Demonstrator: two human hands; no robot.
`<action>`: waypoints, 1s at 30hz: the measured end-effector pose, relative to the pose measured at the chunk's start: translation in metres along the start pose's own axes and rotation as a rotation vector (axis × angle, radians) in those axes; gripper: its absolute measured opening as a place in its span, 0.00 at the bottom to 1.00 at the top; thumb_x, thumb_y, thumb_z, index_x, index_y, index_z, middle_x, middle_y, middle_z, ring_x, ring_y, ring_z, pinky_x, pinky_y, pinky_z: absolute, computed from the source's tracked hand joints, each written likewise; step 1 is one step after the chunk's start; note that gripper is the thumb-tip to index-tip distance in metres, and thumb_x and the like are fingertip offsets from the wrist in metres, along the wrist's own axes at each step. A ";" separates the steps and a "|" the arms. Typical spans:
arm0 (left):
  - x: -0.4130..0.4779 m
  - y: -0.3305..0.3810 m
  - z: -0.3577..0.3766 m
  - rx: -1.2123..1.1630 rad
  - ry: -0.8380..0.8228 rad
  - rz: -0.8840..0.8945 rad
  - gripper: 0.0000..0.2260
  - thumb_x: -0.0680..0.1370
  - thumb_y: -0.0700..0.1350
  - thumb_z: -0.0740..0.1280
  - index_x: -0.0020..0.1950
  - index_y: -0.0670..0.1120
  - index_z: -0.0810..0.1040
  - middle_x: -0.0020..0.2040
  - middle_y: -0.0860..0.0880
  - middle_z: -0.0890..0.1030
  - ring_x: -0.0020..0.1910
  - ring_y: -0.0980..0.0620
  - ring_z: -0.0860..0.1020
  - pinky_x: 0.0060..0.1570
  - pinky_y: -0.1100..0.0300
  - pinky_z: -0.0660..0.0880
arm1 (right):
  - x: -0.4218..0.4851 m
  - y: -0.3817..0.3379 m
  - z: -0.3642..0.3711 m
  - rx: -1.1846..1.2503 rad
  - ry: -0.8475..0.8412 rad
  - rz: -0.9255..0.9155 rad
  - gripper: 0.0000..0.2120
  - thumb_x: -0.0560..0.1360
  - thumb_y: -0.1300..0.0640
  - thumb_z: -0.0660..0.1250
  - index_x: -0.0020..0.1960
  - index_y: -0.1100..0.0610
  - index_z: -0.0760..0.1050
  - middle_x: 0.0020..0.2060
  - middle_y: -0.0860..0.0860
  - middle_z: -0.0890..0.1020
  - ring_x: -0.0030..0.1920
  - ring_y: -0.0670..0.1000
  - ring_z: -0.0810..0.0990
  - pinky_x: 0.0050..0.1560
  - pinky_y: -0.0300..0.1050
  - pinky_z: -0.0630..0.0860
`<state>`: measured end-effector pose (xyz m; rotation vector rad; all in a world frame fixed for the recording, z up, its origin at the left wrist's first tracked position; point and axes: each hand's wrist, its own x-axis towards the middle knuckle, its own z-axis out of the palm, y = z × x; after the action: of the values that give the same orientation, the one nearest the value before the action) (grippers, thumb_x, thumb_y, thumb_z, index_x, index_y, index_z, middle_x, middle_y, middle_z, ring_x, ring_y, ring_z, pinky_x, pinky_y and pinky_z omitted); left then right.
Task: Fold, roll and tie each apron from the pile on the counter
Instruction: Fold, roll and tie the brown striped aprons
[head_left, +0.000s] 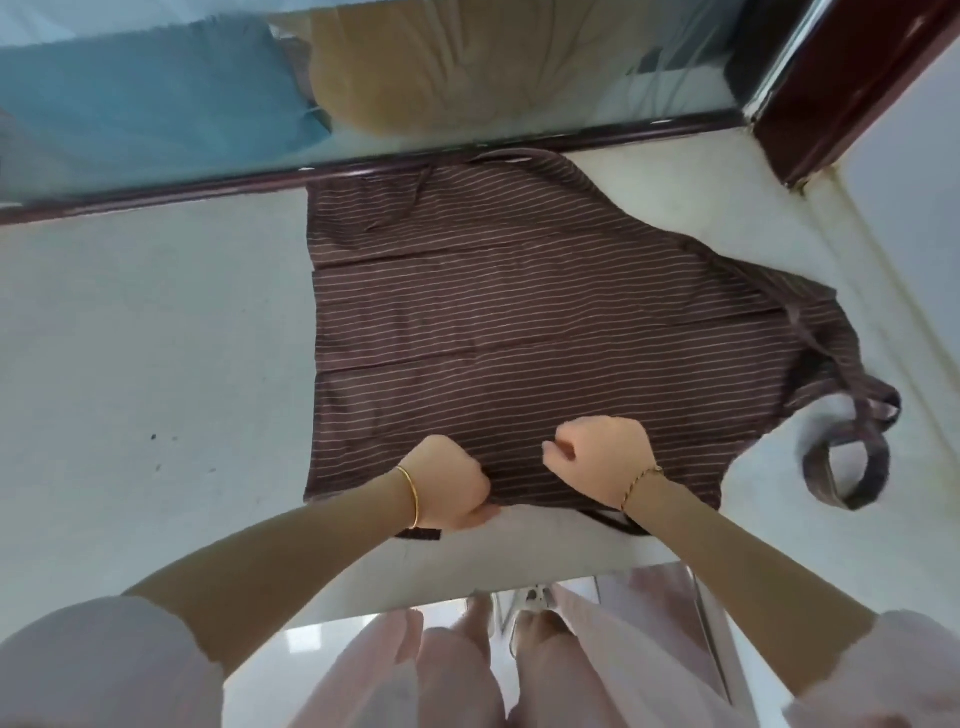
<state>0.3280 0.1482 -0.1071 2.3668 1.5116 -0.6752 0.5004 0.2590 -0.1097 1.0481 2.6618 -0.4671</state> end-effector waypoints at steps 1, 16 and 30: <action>-0.005 0.003 0.006 0.003 -0.010 -0.055 0.25 0.81 0.59 0.49 0.49 0.44 0.79 0.43 0.47 0.80 0.38 0.45 0.79 0.34 0.57 0.70 | -0.007 0.001 0.004 -0.020 0.006 0.004 0.20 0.77 0.45 0.54 0.30 0.52 0.61 0.27 0.47 0.68 0.34 0.49 0.71 0.31 0.40 0.61; -0.044 0.060 0.047 -0.501 0.192 -0.801 0.14 0.76 0.32 0.60 0.59 0.43 0.65 0.54 0.43 0.69 0.53 0.44 0.71 0.51 0.53 0.76 | -0.078 0.023 0.041 0.006 0.175 0.003 0.03 0.74 0.60 0.63 0.47 0.55 0.70 0.47 0.49 0.71 0.47 0.49 0.69 0.40 0.39 0.68; -0.122 0.023 -0.013 -1.154 0.146 -0.761 0.18 0.67 0.23 0.52 0.32 0.42 0.76 0.23 0.52 0.71 0.25 0.53 0.68 0.21 0.68 0.64 | -0.102 0.024 0.052 -0.230 0.029 0.250 0.20 0.73 0.55 0.67 0.62 0.55 0.64 0.55 0.54 0.72 0.56 0.55 0.73 0.55 0.49 0.74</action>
<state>0.3083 0.0481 -0.0346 0.9823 2.0509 0.2730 0.5951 0.1934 -0.1282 1.2958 2.4867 -0.0938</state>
